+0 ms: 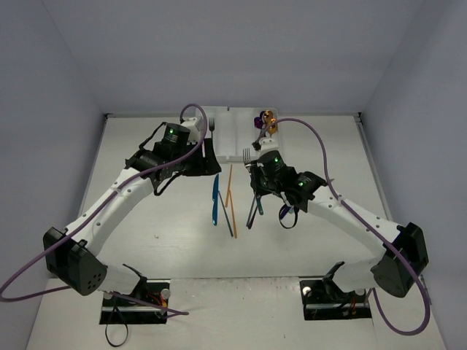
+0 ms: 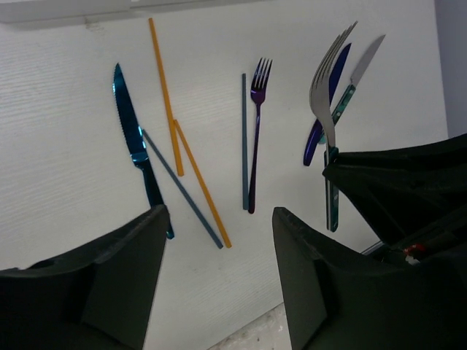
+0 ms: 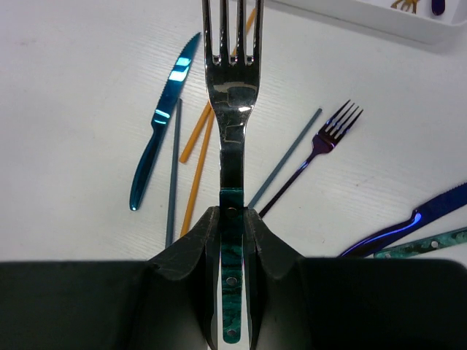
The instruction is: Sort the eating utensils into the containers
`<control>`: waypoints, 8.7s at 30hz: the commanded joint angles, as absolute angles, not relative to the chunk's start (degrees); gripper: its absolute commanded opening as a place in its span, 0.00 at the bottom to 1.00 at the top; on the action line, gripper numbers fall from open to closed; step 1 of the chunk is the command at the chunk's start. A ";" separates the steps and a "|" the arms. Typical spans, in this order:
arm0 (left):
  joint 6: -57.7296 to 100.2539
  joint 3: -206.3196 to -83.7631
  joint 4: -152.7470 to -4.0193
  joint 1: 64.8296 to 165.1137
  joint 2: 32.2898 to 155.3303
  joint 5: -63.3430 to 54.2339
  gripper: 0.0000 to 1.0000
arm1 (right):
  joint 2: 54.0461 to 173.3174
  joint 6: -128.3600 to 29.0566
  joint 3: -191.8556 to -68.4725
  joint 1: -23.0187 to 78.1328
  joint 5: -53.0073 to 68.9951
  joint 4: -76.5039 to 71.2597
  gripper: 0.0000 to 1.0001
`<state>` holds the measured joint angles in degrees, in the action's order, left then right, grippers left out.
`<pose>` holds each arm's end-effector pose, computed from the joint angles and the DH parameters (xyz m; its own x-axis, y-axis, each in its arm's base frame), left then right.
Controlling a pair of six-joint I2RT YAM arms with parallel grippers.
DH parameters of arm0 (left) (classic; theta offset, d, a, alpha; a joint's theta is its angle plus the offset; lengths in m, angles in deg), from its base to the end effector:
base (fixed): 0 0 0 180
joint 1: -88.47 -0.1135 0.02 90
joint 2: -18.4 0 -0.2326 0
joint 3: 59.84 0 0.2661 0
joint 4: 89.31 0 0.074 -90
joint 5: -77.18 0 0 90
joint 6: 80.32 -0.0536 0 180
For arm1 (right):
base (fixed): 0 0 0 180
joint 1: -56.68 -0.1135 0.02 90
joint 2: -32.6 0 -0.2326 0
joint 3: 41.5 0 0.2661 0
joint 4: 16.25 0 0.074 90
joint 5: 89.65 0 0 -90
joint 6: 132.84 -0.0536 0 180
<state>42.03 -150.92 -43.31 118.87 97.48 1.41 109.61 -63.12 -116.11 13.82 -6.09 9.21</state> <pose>0.2871 -0.1837 0.3268 -0.7640 -0.1531 -0.6268 0.3048 0.7706 -0.5597 0.2578 0.2310 0.2695 -0.5304 -0.0223 -0.8475 -0.4471 0.8567 0.2573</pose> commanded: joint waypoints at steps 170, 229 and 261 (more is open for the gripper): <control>32.77 -194.53 -36.99 117.25 139.33 -22.04 0.00 | 79.28 -71.85 -102.78 35.94 -22.93 21.83 0.67; 46.58 -149.63 -41.52 126.66 117.67 -17.50 0.51 | 93.91 -75.86 -104.59 35.94 -17.45 22.53 0.68; 49.81 -152.98 -41.65 127.12 132.04 -19.43 0.30 | 88.68 -76.15 -101.38 35.94 -15.89 22.53 0.67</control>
